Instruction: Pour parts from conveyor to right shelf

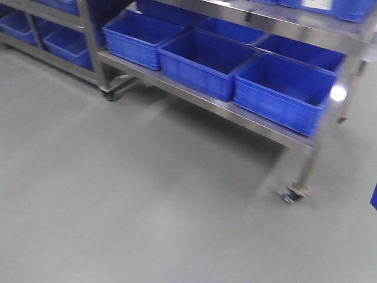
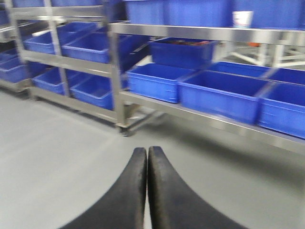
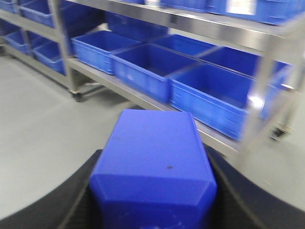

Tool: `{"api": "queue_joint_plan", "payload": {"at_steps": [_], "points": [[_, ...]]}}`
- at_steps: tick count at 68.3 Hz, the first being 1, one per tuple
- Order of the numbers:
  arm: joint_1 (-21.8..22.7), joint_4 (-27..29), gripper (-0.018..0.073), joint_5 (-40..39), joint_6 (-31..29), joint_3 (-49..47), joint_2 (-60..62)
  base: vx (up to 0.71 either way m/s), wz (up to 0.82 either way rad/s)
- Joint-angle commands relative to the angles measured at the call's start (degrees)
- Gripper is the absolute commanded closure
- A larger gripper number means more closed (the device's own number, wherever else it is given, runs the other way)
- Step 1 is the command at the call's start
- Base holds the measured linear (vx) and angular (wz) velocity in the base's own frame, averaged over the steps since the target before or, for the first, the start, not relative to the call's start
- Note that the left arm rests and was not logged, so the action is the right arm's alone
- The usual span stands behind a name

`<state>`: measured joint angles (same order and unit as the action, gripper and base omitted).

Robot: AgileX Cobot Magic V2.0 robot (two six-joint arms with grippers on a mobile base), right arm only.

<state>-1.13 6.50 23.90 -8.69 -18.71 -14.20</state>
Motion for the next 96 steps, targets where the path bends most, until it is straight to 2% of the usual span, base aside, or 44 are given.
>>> {"api": "queue_joint_plan", "payload": {"at_steps": [1, 63, 96], "points": [[0.04, 0.04, 0.0565, -4.77, 0.10, -1.56, -0.73, 0.53, 0.62], [0.04, 0.04, 0.0565, -4.77, 0.10, -1.56, -0.73, 0.58, 0.62], [0.04, 0.04, 0.0565, -4.77, 0.10, -1.56, -0.82, 0.69, 0.36]]}}
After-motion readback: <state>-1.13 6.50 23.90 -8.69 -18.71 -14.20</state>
